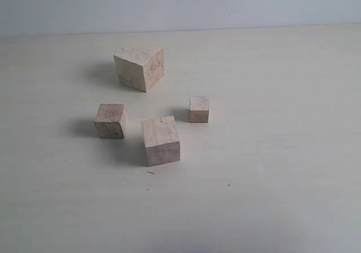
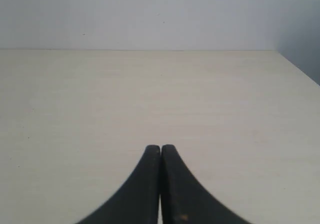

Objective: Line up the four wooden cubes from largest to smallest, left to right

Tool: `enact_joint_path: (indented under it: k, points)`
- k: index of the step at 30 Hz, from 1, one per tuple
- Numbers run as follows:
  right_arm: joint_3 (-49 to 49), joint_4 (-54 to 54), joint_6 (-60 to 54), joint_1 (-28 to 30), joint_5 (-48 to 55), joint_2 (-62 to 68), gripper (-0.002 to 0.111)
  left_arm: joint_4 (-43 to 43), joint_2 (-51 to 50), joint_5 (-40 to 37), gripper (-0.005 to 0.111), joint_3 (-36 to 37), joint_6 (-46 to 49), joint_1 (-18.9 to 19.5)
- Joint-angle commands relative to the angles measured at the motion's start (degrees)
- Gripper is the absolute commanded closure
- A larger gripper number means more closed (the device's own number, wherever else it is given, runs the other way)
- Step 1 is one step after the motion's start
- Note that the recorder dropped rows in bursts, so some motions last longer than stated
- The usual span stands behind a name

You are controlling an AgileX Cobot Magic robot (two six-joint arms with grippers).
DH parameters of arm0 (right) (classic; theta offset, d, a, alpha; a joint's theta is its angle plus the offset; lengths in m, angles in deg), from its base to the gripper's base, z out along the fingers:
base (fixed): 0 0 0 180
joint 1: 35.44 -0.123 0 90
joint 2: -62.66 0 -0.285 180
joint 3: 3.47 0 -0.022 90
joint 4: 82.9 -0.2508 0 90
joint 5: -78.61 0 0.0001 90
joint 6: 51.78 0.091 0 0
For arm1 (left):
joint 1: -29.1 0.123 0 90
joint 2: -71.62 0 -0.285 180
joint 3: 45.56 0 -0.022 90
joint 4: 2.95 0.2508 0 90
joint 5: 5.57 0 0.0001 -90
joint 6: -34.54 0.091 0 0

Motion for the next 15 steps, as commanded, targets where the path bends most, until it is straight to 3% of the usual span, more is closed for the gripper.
enact_joint_path:
  k: [1,11,15]
  points:
    - [-0.2,-0.1,0.0,-0.2,-0.3,-0.4,0.108,-0.3,0.3,0.4,0.107,0.2,-0.1,-0.3]
    - [-0.2,0.7,0.0,-0.2,-1.3,-0.4,0.108,-0.3,0.3,0.4,0.107,0.2,-0.1,-0.3]
    - [-0.2,0.9,0.0,-0.2,-11.9,-0.4,0.108,-0.3,0.3,0.4,0.107,0.2,-0.1,-0.3]
